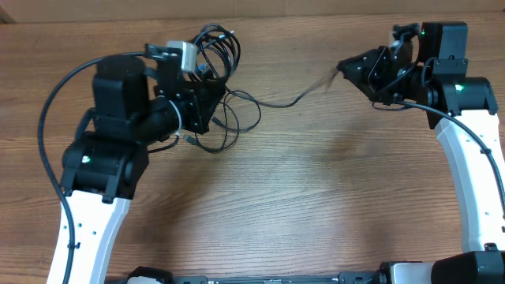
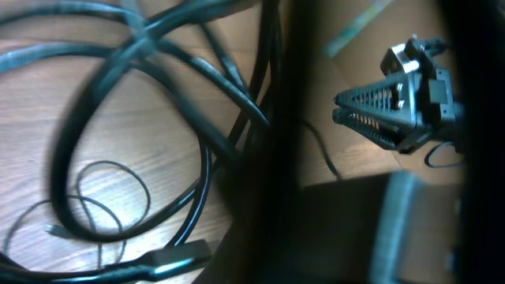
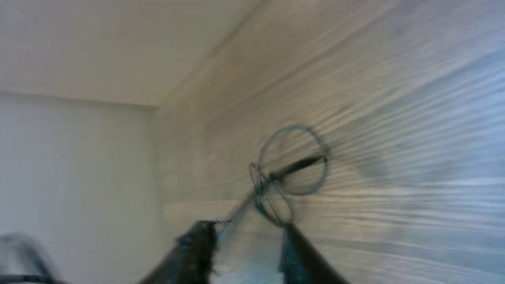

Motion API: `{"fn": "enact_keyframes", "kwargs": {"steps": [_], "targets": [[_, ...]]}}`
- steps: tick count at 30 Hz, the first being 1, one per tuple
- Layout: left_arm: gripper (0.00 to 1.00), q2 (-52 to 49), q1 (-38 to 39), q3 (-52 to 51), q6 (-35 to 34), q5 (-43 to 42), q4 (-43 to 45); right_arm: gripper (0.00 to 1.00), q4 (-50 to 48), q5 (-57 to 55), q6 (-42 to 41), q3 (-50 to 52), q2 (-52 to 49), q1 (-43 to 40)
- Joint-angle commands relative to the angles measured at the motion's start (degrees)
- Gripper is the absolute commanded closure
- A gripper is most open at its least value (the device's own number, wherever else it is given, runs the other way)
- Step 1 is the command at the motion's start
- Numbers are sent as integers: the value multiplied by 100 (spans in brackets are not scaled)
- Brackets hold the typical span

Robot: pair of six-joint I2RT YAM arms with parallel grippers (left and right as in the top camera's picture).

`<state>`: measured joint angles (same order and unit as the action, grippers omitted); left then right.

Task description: Untangle cables

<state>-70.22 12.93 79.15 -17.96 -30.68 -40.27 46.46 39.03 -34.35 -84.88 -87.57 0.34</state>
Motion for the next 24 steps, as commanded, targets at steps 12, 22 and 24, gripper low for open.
{"fn": "enact_keyframes", "kwargs": {"steps": [12, 22, 24], "targets": [[96, -966, 323, 125, -793, 424, -807, 28, -223, 1458, 726, -144, 195, 197], [96, -793, -184, 177, -1147, 2865, -1580, 25, 44, 157, 726, -127, 116, 566], [96, -763, -367, 195, -1150, 2918, -1674, 24, 11, -367, 723, -122, 55, 765]]}}
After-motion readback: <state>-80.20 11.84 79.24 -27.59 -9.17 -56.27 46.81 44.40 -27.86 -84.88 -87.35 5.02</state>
